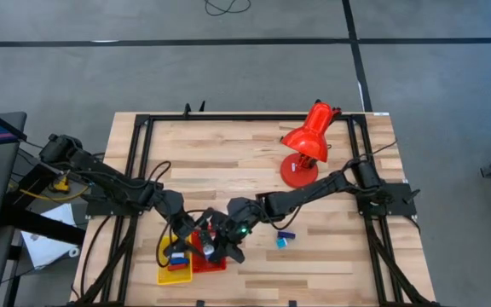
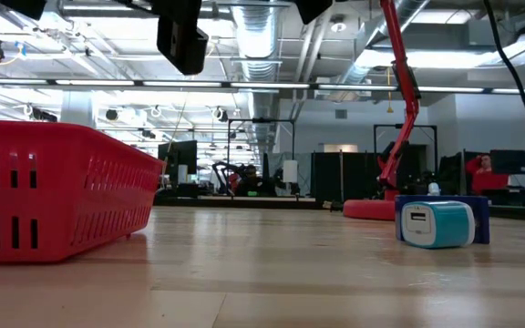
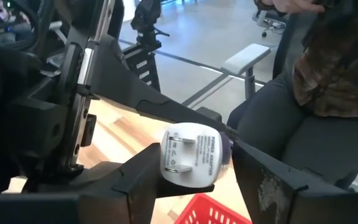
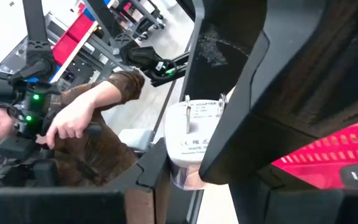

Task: Pick & Place Office items
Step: Put the purple charger adapter into the red bin, then put the pink charger adapter into the red bin

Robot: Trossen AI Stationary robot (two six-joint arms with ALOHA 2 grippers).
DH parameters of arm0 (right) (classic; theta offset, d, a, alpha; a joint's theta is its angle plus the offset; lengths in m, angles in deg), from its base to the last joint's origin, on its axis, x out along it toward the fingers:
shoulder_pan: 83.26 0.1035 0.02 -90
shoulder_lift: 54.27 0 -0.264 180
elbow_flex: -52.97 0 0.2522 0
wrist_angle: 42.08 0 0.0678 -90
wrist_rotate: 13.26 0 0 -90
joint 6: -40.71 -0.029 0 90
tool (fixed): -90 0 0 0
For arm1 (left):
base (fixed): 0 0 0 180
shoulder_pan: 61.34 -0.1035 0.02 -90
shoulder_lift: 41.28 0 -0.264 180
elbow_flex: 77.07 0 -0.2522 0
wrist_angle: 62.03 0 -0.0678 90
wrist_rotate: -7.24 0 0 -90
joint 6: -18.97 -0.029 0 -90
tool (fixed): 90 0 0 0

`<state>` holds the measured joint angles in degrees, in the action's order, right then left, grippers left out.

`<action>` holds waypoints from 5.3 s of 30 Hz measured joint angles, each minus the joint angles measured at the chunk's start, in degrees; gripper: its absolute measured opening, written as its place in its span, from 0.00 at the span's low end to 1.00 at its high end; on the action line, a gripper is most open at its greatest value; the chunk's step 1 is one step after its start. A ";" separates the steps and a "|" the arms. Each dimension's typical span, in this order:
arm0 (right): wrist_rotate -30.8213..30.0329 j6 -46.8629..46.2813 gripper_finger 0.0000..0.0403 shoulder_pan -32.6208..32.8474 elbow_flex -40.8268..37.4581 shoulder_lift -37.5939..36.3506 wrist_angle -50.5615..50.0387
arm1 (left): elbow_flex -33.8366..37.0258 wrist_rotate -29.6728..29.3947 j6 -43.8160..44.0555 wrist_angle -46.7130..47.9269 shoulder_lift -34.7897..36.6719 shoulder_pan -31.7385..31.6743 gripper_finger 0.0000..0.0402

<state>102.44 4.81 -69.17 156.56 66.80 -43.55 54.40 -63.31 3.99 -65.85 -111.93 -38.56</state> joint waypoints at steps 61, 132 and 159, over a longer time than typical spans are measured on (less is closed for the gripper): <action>-49.64 4.96 0.86 16.77 -17.20 -20.08 -18.77 | 0.07 -10.49 15.08 14.03 1.90 6.83 0.32; -50.02 7.37 0.86 14.40 -46.05 -31.78 13.53 | -1.92 -19.50 10.89 17.39 -15.98 10.23 0.42; -68.49 -34.47 0.86 26.12 -46.01 -47.94 -54.31 | -1.87 -19.47 10.78 14.08 7.02 0.52 0.42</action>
<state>33.96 -29.67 -43.06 110.55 18.87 -97.86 52.52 -82.79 14.77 -51.76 -104.91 -38.04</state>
